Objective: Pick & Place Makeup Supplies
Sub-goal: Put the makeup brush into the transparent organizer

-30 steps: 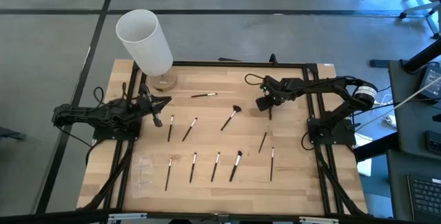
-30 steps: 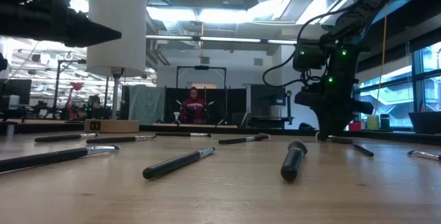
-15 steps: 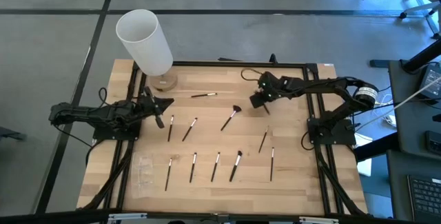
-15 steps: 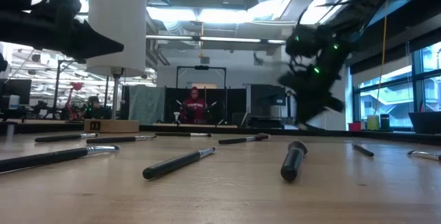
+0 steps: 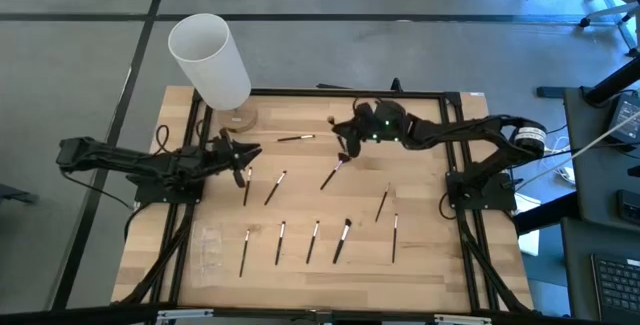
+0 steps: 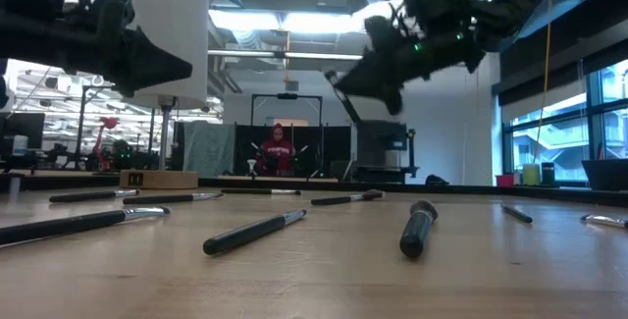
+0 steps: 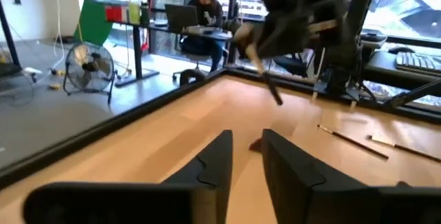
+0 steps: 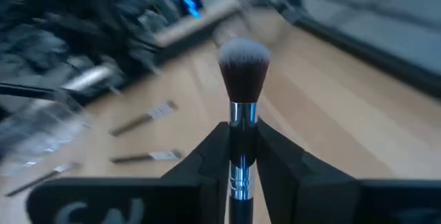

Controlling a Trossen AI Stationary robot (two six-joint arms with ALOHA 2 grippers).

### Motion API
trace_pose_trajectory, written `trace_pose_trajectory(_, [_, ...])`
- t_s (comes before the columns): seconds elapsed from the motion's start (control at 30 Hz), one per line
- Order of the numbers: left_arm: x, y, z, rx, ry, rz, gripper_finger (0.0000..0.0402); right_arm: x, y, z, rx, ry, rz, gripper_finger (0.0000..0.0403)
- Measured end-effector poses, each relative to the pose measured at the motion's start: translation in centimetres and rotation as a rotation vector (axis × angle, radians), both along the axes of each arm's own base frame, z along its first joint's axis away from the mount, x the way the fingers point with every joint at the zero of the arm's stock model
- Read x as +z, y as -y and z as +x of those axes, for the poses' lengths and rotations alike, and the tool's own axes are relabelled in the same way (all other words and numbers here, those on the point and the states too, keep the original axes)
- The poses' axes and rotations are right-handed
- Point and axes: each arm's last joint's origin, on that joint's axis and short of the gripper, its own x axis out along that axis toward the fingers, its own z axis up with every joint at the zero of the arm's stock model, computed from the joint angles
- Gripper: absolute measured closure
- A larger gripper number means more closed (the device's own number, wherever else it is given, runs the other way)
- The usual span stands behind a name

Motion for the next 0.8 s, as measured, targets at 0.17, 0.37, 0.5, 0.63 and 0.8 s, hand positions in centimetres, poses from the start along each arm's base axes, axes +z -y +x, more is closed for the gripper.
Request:
trace_pose_trajectory(0.17, [0.3, 0.1, 1.1, -0.012, 0.001, -0.018, 0.0277, 0.6, -2.5, 1.6, 0.089, 0.152, -0.116, 0.0344])
trace_pose_trajectory(0.37, [2.4, 0.3, 3.5, -0.083, -0.02, 0.082, 0.025, 1.1, -4.2, 2.7, 0.126, 0.331, -0.186, 0.0344])
trace_pose_trajectory(0.5, [3.9, 0.4, 5.7, -0.089, -0.062, 0.145, 0.024, 0.9, -4.7, 3.1, 0.136, 0.393, -0.201, 0.0334])
trace_pose_trajectory(0.63, [4.7, 0.4, 8.3, -0.094, -0.106, 0.182, 0.0229, 0.6, -5.1, 4.3, 0.156, 0.393, -0.213, 0.0341])
trace_pose_trajectory(0.8, [4.8, 0.5, 11.2, -0.101, -0.168, 0.212, 0.0218, 0.6, -6.3, 6.4, 0.223, 0.401, -0.261, 0.0345])
